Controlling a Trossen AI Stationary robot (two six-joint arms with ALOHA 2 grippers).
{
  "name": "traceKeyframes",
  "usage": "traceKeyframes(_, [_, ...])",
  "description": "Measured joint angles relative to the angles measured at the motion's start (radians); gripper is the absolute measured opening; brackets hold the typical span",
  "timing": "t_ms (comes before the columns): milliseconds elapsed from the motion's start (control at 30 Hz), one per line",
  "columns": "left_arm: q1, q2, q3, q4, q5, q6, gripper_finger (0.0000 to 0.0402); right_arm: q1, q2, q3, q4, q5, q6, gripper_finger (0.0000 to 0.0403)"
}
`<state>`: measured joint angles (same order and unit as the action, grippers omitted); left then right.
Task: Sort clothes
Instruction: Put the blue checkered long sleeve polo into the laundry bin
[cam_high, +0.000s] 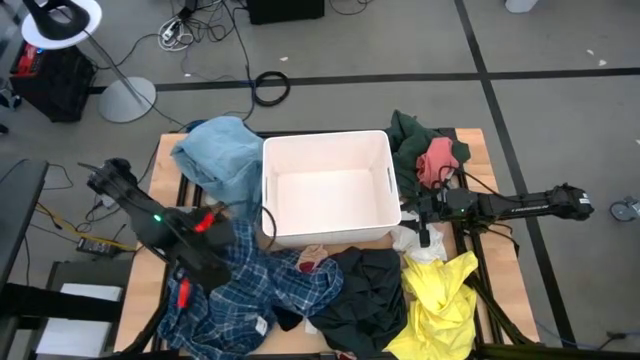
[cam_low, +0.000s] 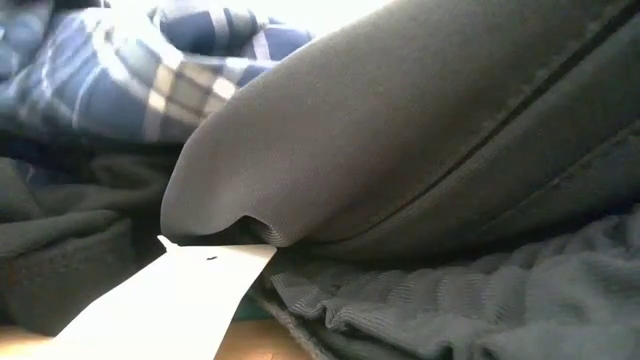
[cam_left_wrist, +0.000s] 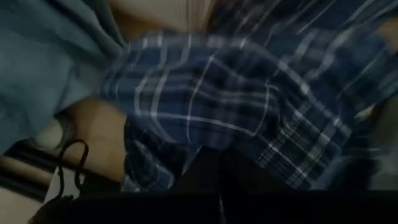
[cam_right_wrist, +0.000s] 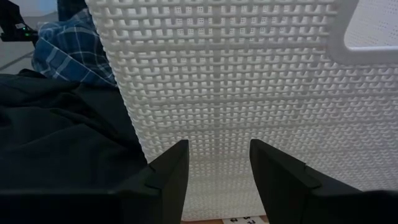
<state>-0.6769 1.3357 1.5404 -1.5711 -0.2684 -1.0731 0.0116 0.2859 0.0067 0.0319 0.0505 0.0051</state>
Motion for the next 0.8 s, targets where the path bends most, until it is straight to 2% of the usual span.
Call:
traceKeyframes(200, [0.003, -0.004, 0.214, -0.003, -0.107, 0.094, 0.0000, 0.000, 0.000, 0.000, 0.000, 0.000, 0.000, 0.0171])
traceKeyframes(400, [0.056, -0.004, 0.390, -0.001, -0.273, 0.225, 0.0000, 0.000, 0.000, 0.000, 0.002, 0.000, 0.000, 0.0171])
traceKeyframes(500, [0.129, -0.004, 0.450, 0.009, -0.348, 0.311, 0.0000, 0.000, 0.000, 0.000, 0.004, 0.000, 0.000, 0.0171])
traceKeyframes(600, [0.232, -0.002, 0.484, 0.070, -0.363, 0.426, 0.0000, 0.000, 0.000, 0.000, 0.004, 0.000, 0.000, 0.0171])
traceKeyframes(800, [0.412, 0.000, 0.501, 0.346, -0.351, 0.666, 0.0000, 0.000, 0.000, 0.000, 0.004, 0.000, 0.000, 0.0171])
